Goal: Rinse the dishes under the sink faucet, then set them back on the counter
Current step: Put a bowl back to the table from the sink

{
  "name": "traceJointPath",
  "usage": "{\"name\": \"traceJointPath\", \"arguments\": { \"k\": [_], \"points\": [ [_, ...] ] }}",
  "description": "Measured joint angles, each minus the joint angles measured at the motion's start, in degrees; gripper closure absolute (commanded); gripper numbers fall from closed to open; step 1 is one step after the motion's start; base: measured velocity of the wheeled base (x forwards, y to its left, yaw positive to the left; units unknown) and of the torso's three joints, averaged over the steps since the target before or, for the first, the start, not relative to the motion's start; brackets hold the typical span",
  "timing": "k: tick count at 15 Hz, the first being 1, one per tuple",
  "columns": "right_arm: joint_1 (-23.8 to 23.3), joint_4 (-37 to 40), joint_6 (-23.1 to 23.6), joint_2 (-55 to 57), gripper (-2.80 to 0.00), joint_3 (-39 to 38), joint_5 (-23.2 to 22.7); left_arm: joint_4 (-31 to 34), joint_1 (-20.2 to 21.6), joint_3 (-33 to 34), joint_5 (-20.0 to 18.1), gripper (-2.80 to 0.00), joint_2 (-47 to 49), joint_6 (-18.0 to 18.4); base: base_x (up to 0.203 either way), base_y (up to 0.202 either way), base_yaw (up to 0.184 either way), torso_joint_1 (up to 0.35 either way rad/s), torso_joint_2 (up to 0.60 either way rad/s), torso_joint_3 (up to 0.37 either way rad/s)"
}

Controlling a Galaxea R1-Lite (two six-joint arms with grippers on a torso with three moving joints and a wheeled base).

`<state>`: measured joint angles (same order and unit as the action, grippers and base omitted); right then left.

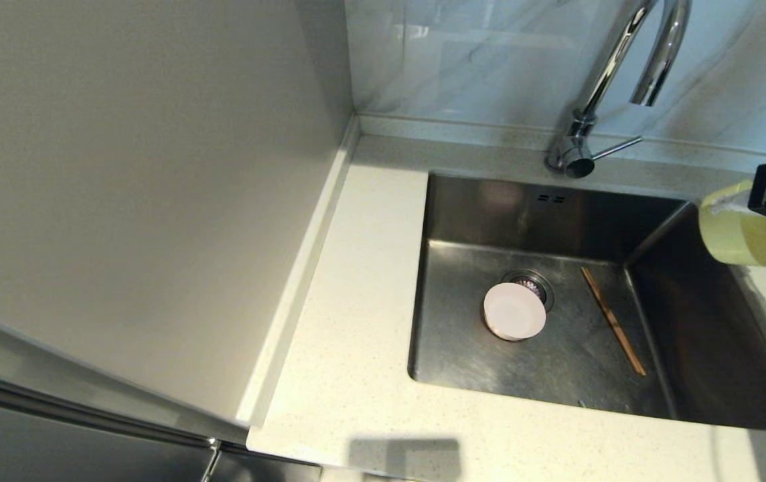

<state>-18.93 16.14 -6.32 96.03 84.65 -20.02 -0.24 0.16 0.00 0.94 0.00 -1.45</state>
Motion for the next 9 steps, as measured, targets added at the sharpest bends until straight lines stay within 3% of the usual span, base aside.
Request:
{"name": "traceJointPath", "arguments": {
  "k": [3,6,9],
  "points": [
    [-5.3,-0.4,19.2,0.9,0.00,0.3,4.3,0.0,0.0,0.0,0.0,0.00,0.0,0.0,0.000,0.000,0.000,0.000,0.00,0.000],
    [-8.3,-0.3,34.7,2.8,0.00,0.4,7.4,0.0,0.0,0.0,0.0,0.00,0.0,0.0,0.000,0.000,0.000,0.000,0.00,0.000],
    [-9.0,-0.1,43.8,4.9,0.00,0.1,11.8,0.0,0.0,0.0,0.0,0.00,0.0,0.0,0.000,0.000,0.000,0.000,0.00,0.000]
  ]
}}
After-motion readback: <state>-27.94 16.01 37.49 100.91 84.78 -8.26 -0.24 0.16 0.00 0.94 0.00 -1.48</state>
